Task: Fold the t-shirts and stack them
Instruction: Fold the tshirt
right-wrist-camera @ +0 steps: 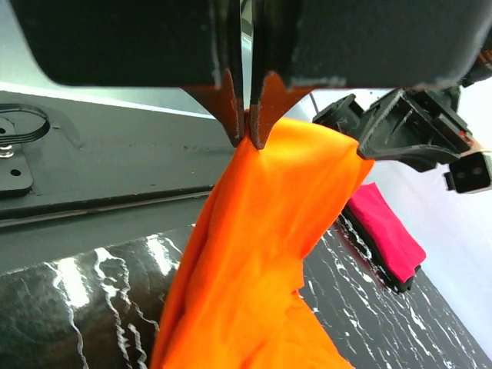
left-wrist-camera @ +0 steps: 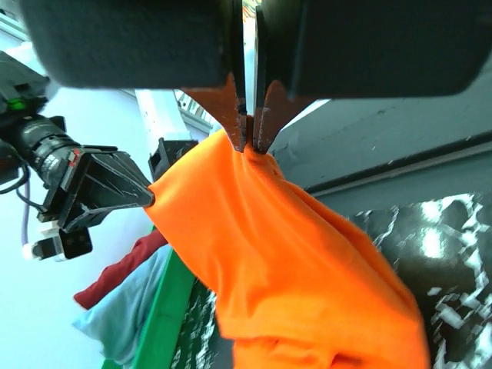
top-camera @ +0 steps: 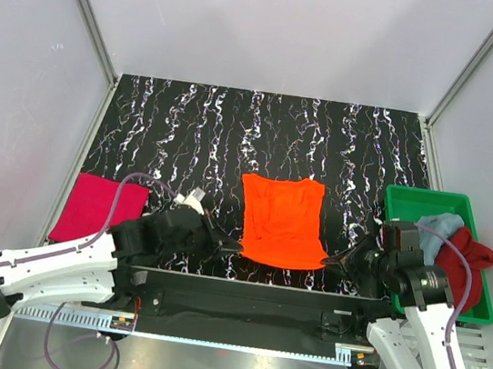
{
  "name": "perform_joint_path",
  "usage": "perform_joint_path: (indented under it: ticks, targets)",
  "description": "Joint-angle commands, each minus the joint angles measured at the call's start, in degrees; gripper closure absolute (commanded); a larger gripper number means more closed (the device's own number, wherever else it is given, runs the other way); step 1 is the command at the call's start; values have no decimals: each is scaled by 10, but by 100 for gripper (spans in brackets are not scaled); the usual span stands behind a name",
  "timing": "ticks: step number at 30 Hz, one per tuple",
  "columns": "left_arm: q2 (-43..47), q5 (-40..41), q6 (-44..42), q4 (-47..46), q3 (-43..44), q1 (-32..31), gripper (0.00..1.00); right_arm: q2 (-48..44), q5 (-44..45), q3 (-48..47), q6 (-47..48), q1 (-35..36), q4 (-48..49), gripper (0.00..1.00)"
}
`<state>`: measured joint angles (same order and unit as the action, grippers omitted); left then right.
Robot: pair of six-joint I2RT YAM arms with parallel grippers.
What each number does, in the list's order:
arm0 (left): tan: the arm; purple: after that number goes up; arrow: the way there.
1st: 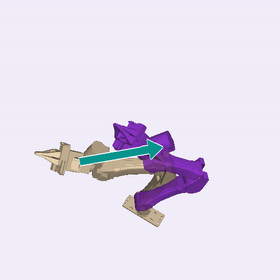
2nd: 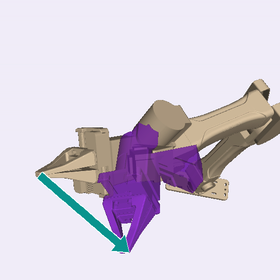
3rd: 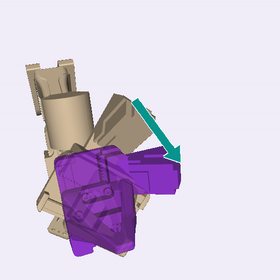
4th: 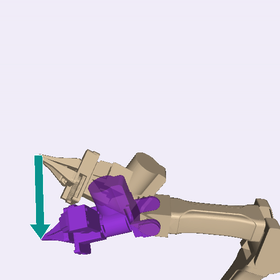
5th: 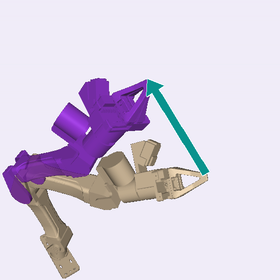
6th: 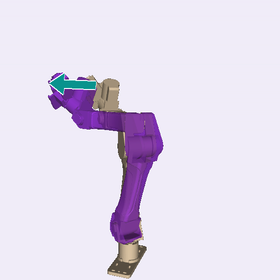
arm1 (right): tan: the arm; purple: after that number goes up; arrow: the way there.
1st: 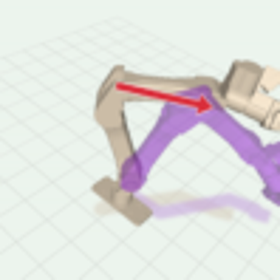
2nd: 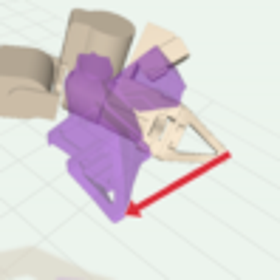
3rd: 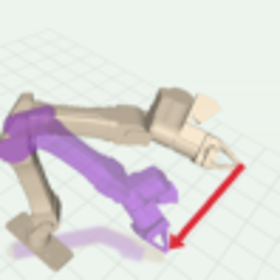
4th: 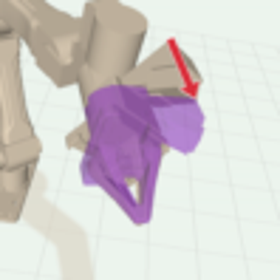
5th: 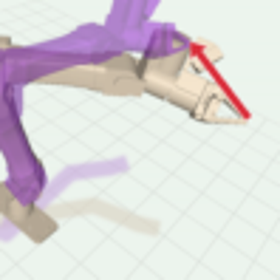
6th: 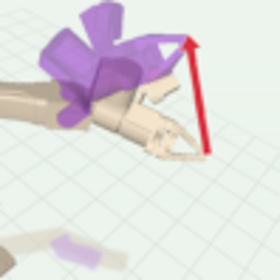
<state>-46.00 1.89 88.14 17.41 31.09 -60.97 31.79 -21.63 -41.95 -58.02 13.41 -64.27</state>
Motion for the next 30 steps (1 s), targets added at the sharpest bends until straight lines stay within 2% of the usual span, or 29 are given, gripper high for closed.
perform_joint_path:
  ticks: [1,6,10,14,19,30]
  targets:
    - [-29,3,-55,22,49,51,100,65,28,-61,35,0,19,100]
    - [-74,-100,-118,8,81,167,100,184,26,-114,68,0,60,100]
    - [-163,-181,-159,-13,132,254,98,266,19,-153,83,-4,93,100]
    - [-242,-239,-201,-14,192,292,98,342,8,-200,105,-16,110,100]
    - [-324,-270,-223,-23,248,340,98,436,-24,-254,129,-51,122,100]
    - [-485,-315,-245,-31,368,382,98,631,-87,-385,181,-102,133,100]
